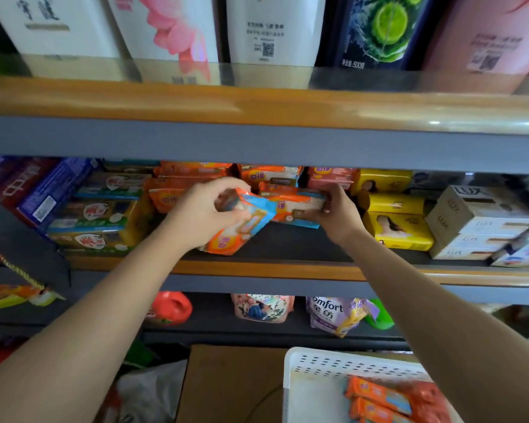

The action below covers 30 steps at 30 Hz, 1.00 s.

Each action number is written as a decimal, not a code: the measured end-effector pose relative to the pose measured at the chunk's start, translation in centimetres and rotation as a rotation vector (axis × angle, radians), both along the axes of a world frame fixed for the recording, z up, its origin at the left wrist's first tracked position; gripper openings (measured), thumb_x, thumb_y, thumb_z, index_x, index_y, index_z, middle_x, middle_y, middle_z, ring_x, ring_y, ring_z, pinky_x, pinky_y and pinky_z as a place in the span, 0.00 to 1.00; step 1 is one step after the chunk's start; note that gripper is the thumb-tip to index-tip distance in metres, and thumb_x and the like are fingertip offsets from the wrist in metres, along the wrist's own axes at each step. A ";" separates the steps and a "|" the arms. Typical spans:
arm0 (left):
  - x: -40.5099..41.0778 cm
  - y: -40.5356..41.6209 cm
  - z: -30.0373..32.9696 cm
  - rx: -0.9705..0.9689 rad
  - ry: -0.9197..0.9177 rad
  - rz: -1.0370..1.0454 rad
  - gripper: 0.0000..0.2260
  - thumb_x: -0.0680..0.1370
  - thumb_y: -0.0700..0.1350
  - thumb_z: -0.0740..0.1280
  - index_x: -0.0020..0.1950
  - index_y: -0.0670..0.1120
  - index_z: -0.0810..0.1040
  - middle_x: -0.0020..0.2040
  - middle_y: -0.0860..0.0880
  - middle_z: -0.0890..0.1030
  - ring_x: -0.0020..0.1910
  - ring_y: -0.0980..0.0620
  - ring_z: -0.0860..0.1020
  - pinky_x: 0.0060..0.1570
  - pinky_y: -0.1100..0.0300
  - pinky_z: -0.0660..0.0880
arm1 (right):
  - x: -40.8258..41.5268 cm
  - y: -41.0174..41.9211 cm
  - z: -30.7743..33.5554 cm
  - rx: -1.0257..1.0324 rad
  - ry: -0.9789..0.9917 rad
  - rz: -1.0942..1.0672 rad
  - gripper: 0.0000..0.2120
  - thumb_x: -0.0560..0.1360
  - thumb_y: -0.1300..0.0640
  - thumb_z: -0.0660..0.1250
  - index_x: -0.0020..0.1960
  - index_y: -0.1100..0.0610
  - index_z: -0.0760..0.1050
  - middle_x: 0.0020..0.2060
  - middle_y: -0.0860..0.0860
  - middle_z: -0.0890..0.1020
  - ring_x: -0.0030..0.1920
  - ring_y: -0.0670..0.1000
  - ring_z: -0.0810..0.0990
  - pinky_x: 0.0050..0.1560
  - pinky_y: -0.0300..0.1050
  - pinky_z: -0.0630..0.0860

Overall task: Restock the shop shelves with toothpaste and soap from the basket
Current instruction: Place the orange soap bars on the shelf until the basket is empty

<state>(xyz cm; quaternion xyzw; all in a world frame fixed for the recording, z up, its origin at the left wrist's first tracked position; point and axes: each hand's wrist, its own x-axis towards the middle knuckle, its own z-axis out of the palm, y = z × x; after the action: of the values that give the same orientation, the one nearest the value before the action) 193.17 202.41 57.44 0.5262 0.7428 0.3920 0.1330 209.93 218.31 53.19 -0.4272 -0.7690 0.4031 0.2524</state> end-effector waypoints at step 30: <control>0.5 4.8 -4.3 -0.217 0.214 0.284 0.16 0.72 0.51 0.71 0.51 0.42 0.73 0.50 0.44 0.81 0.46 0.45 0.80 0.39 0.57 0.71 | -1.2 1.6 -0.1 0.022 -0.060 0.313 0.37 0.65 0.51 0.76 0.69 0.53 0.62 0.62 0.50 0.76 0.59 0.47 0.77 0.60 0.44 0.75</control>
<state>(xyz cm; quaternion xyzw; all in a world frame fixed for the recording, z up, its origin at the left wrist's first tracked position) 193.62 207.19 53.12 0.4375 0.8572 0.2665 0.0524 208.72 219.87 53.10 -0.3112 -0.8377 0.4160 0.1682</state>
